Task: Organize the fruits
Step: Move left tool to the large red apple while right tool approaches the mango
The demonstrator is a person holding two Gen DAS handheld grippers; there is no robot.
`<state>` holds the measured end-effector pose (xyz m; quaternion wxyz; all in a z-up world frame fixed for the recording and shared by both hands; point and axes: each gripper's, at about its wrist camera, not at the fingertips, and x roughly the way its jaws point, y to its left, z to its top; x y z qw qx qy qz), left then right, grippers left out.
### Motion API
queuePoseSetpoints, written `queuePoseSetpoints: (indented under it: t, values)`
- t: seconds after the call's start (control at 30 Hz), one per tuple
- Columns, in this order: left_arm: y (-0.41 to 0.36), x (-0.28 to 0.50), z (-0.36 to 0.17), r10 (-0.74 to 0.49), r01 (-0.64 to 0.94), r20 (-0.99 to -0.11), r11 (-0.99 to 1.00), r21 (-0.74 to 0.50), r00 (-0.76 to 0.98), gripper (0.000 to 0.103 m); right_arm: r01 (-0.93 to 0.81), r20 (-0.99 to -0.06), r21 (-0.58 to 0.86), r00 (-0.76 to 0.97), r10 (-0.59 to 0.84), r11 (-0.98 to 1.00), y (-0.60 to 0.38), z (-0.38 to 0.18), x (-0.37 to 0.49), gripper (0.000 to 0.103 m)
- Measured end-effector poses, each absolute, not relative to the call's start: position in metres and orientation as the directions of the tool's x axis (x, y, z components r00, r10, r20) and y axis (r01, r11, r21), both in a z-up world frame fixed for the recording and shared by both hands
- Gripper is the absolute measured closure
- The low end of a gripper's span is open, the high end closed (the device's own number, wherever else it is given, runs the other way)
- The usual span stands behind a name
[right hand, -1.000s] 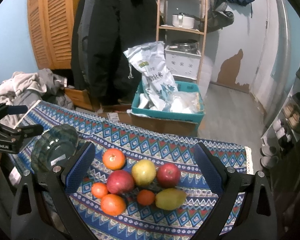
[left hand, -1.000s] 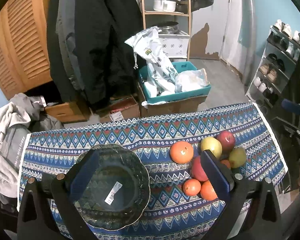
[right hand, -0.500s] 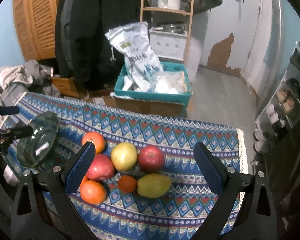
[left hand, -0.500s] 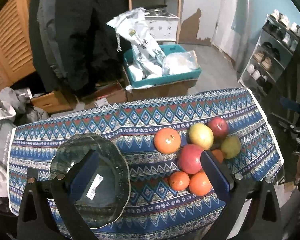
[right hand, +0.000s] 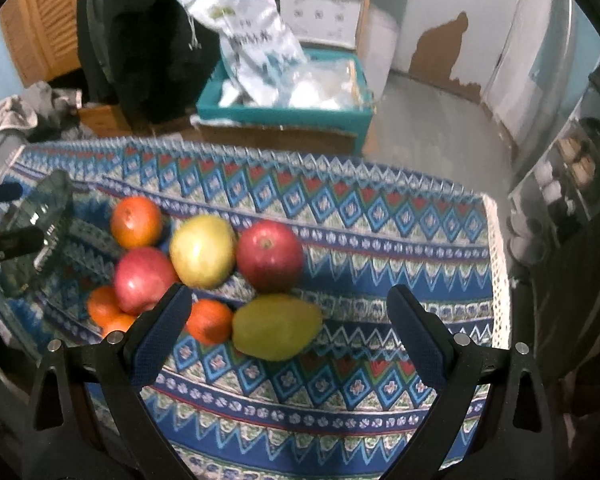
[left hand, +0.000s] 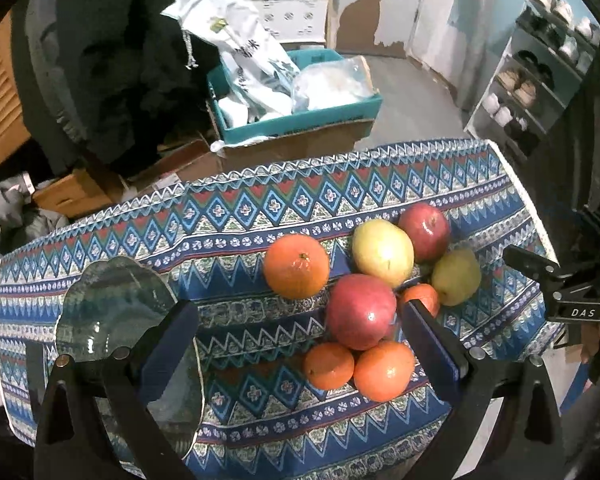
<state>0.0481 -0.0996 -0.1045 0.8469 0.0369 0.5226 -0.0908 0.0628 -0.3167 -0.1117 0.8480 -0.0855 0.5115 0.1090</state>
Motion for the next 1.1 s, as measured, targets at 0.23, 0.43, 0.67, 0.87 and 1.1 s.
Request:
queuePoseSetpoints:
  t: [0.23, 0.43, 0.67, 0.87, 1.1]
  values:
    - [-0.123, 0.054, -0.13, -0.087, 0.262, -0.911, 0.965, 0.024, 0.403, 0.001, -0.296, -0.92, -0.016, 0.379, 0.102, 0.955, -0.318, -0.148, 0.071, 0.006]
    - [-0.136, 0.06, -0.151, -0.071, 0.311, -0.925, 0.949, 0.054, 0.374, 0.001, -0.333, -0.944, -0.024, 0.319, 0.089, 0.943, -0.316, -0.172, 0.076, 0.006]
    - [-0.152, 0.066, -0.172, -0.059, 0.373, -0.94, 0.925, 0.075, 0.336, 0.001, -0.335, -0.962, -0.012, 0.261, 0.081, 0.942, -0.321, -0.197, 0.084, 0.006]
    - [-0.16, 0.074, -0.191, -0.072, 0.387, -0.958, 0.921, 0.042, 0.277, 0.001, -0.336, -0.963, 0.059, 0.228, 0.142, 0.94, -0.322, -0.208, 0.086, 0.006]
    - [-0.166, 0.085, -0.21, -0.076, 0.38, -0.965, 0.925, 0.025, 0.249, 0.001, -0.35, -0.965, 0.115, 0.181, 0.188, 0.93, -0.308, -0.223, 0.09, 0.006]
